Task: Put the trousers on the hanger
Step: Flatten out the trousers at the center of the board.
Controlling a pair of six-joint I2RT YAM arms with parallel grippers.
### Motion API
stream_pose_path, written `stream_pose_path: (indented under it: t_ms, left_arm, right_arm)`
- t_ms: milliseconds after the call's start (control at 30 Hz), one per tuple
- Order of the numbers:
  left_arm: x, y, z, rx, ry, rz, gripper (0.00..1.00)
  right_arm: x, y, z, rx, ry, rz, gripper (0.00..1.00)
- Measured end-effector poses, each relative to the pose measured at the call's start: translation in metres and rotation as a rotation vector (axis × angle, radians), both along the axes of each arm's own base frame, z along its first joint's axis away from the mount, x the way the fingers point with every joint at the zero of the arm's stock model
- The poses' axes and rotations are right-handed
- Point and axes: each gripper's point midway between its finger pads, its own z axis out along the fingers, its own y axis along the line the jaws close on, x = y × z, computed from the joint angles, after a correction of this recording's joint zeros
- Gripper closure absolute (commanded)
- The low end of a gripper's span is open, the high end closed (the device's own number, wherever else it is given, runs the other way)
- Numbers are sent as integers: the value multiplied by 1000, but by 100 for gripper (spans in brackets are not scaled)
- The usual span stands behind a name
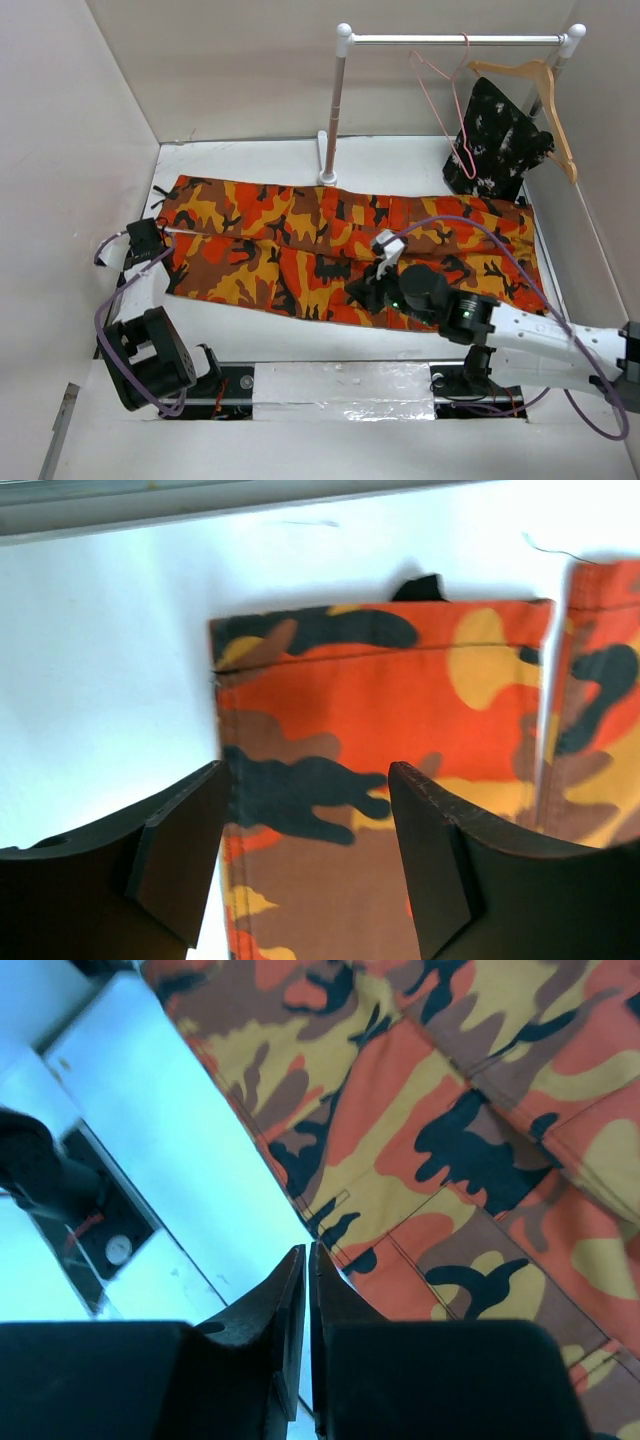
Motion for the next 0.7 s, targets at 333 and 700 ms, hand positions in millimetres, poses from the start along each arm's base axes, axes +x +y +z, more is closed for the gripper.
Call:
stream_pose_path:
  t_ms: [333,700]
  left_arm:
    - [-11,1,-31,-42,110,19,41]
    - [-7,0,-46,-63,133,12,100]
  right_arm:
    - [11,-39,27,79,-37,-98,87]
    - [31,-60,18,54,-9,-198,70]
